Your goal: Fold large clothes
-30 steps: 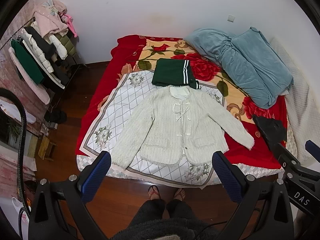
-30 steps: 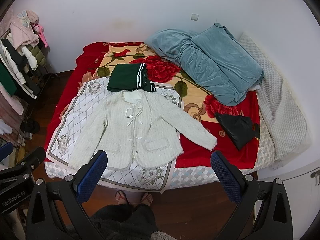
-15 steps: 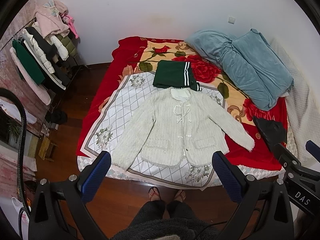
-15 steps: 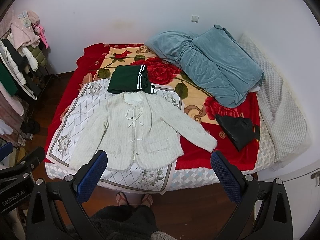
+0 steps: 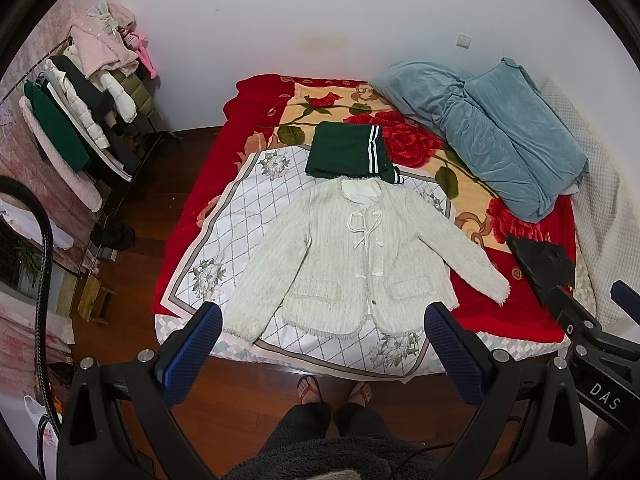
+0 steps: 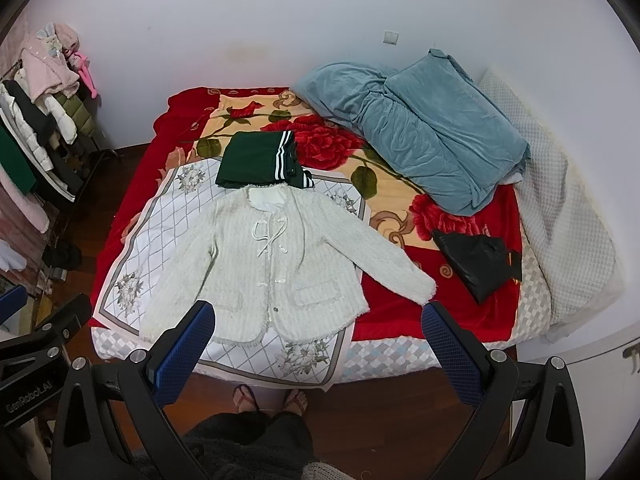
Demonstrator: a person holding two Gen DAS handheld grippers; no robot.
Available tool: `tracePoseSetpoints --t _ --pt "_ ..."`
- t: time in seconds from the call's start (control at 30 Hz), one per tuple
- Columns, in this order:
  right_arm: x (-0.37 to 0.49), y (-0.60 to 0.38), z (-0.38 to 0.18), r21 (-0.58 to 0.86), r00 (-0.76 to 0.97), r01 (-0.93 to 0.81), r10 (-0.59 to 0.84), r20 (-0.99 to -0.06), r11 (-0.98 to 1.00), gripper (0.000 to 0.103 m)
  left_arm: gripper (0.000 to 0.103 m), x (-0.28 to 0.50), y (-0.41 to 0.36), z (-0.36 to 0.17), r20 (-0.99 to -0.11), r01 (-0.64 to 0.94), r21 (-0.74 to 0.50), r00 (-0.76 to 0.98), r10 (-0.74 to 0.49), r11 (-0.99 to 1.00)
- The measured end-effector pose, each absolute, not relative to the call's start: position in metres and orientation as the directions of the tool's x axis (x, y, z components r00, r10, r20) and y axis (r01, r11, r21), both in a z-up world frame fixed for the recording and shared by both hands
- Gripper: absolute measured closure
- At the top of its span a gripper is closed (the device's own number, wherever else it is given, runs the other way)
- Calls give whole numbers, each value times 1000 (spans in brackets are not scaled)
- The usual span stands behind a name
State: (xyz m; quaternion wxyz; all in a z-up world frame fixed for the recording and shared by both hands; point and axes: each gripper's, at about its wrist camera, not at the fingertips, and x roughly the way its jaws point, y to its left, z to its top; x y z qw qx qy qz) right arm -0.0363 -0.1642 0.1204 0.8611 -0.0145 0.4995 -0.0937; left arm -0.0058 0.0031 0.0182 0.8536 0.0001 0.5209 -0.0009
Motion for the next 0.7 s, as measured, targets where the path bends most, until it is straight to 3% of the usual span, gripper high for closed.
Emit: tracePoseSetpoints --t 0.7 --pt "-26 -165 118 -109 487 147 -168 -857 983 0 0 10 9 27 -887 1 2 462 1 1000"
